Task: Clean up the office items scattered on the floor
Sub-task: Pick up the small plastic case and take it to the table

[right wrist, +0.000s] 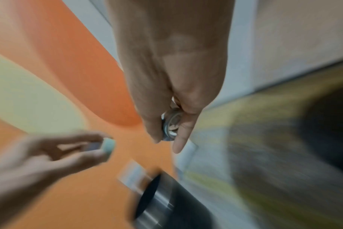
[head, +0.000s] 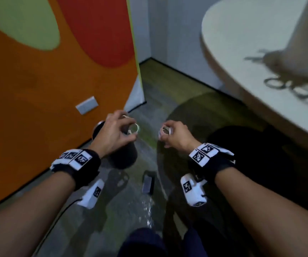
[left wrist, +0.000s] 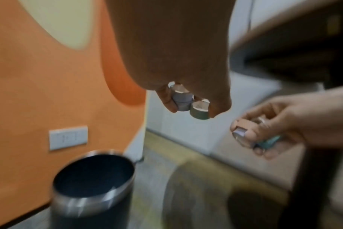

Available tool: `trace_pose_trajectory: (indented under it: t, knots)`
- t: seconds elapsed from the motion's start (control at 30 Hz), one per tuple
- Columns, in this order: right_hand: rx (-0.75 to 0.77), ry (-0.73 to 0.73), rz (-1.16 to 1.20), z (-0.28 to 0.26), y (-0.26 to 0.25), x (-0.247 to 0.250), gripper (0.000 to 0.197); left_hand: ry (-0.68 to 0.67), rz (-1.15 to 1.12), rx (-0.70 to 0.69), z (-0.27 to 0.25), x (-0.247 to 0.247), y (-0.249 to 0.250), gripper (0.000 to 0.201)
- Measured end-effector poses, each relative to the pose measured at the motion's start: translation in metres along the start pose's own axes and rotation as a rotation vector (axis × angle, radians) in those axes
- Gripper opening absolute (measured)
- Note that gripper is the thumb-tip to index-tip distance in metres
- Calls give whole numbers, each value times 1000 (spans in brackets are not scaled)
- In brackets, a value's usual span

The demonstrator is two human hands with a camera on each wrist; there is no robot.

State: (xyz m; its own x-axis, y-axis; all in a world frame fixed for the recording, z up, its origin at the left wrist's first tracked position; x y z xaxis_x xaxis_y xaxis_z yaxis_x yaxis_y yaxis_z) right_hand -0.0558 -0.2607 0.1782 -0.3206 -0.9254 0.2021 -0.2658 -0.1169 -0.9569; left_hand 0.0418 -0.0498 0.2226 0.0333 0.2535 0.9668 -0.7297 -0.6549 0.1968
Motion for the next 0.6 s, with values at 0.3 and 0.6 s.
trace_pose_trajectory:
  t: [0.3,0.6]
  knots:
    - [362,140,133,-95,-183,52,19,419,-462,148,2,171,93,25]
    - [420,207,-19,-197,-247,135,38,501,-668,58,-1,251,188,15]
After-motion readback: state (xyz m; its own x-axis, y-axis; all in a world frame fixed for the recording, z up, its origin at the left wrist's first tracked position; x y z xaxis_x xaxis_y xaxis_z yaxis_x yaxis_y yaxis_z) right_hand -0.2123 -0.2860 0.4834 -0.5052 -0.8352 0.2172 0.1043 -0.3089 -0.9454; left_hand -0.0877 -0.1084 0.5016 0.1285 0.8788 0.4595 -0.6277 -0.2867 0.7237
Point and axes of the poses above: each hand's wrist, its own z-axis towards the middle knuckle, its own x-axis out of the back of the hand, y = z × x, the point moved 2 cm from there along z, towards the middle knuckle, and after that the axes turned 15 degrees about z, right-handed, at the moved point
